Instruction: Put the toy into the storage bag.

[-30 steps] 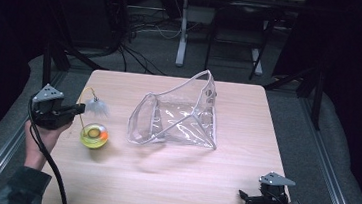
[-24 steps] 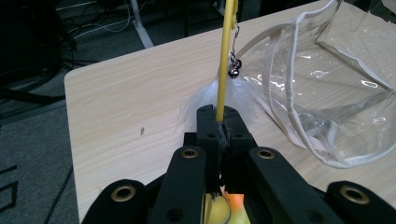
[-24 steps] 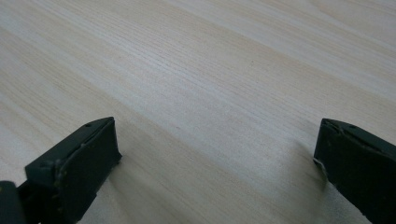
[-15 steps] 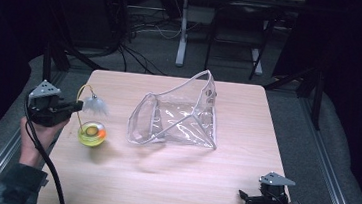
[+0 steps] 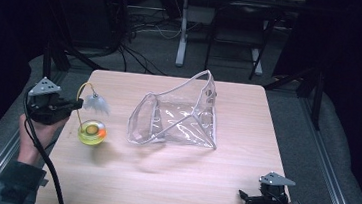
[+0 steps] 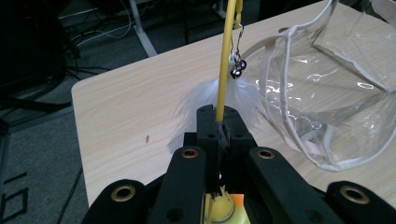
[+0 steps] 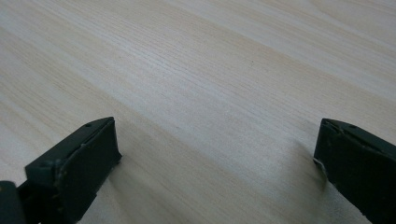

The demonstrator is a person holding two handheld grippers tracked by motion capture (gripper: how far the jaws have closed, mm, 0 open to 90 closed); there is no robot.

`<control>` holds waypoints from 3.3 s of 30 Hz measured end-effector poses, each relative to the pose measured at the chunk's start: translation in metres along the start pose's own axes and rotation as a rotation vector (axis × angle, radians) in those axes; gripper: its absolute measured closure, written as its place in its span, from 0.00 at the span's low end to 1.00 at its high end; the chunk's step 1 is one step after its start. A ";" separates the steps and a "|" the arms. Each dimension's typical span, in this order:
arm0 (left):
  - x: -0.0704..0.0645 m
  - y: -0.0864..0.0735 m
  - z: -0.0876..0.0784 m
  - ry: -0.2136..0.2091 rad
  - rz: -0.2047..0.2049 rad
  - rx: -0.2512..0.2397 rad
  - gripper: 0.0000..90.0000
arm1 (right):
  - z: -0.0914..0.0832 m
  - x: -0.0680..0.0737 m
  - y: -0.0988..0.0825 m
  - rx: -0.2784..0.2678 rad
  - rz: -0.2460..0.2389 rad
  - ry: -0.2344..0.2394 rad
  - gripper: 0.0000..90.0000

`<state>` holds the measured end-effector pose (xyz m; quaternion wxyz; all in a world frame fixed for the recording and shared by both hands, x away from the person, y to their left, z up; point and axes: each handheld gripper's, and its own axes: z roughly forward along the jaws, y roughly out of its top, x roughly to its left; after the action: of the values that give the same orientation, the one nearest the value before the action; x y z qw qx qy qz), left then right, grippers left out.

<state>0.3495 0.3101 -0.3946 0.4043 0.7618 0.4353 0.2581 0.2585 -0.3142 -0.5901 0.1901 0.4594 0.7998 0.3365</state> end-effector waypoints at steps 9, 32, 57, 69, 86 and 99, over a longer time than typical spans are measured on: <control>-0.001 0.009 -0.003 0.003 0.019 -0.004 0.97 | 0.000 0.000 0.000 0.001 0.000 -0.001 0.00; -0.006 0.042 -0.010 0.010 0.076 -0.029 0.97 | 0.000 0.000 0.000 0.002 -0.003 -0.001 0.00; -0.016 0.080 -0.013 -0.013 0.139 -0.049 0.97 | 0.000 0.000 0.000 0.005 -0.002 -0.002 0.00; -0.022 0.098 -0.012 -0.026 0.178 -0.047 0.97 | 0.000 0.000 0.000 0.004 -0.001 0.000 0.00; -0.037 0.125 0.000 -0.060 0.222 -0.057 0.97 | 0.000 0.000 0.000 0.004 -0.001 0.000 0.00; -0.053 0.136 0.012 -0.094 0.251 -0.062 0.97 | 0.000 0.000 0.000 0.005 -0.001 -0.001 0.00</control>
<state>0.3944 0.2196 -0.2888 0.4121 0.8088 0.3090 0.2837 0.2584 -0.3144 -0.5898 0.1894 0.4594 0.8008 0.3343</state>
